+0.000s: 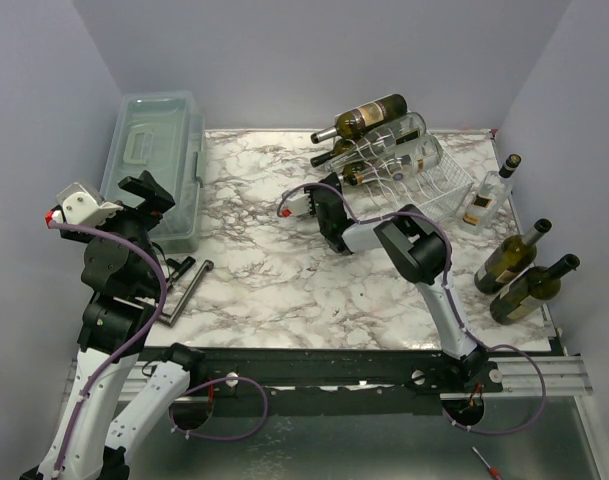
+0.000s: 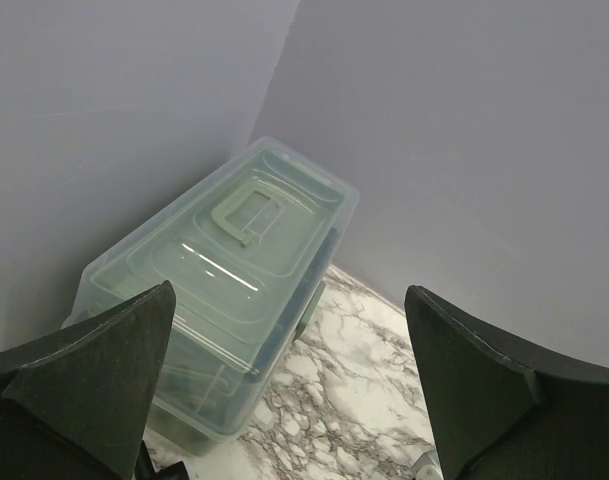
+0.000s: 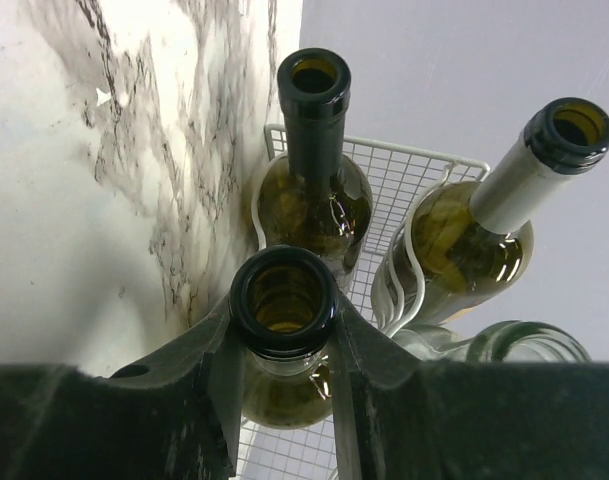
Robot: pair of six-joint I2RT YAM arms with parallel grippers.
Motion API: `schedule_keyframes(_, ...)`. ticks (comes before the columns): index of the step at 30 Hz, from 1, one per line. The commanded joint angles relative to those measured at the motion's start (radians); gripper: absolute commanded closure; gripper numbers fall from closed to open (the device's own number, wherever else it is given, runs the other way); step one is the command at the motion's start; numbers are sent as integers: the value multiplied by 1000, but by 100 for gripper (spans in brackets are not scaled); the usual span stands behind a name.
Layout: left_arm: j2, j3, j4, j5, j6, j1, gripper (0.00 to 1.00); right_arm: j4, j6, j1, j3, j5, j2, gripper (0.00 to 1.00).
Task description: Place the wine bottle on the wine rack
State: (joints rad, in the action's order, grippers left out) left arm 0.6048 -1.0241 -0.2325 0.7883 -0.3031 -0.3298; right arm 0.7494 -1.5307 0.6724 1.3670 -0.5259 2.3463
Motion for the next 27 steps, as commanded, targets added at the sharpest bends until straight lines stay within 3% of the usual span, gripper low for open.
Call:
schedule_keyframes(1,-7,9,15,-21,-1,-5,1,137,-83,-13,-7,7,17,100)
schedule_keyframes(12,-4,9,16,-20,1,-5,1,170,-86,-40,-17,24,53,99)
schedule_keyframes(15,-4,9,16,-20,2,-5,1,168,-84,-42,-26,26,54,95)
schedule_keyframes(19,-5,10,17,-22,3,-5,1,106,-40,-40,-37,20,31,57)
schedule_keyframes(27,-13,10,21,-25,10,-3,2,106,14,-14,-144,43,-51,36)
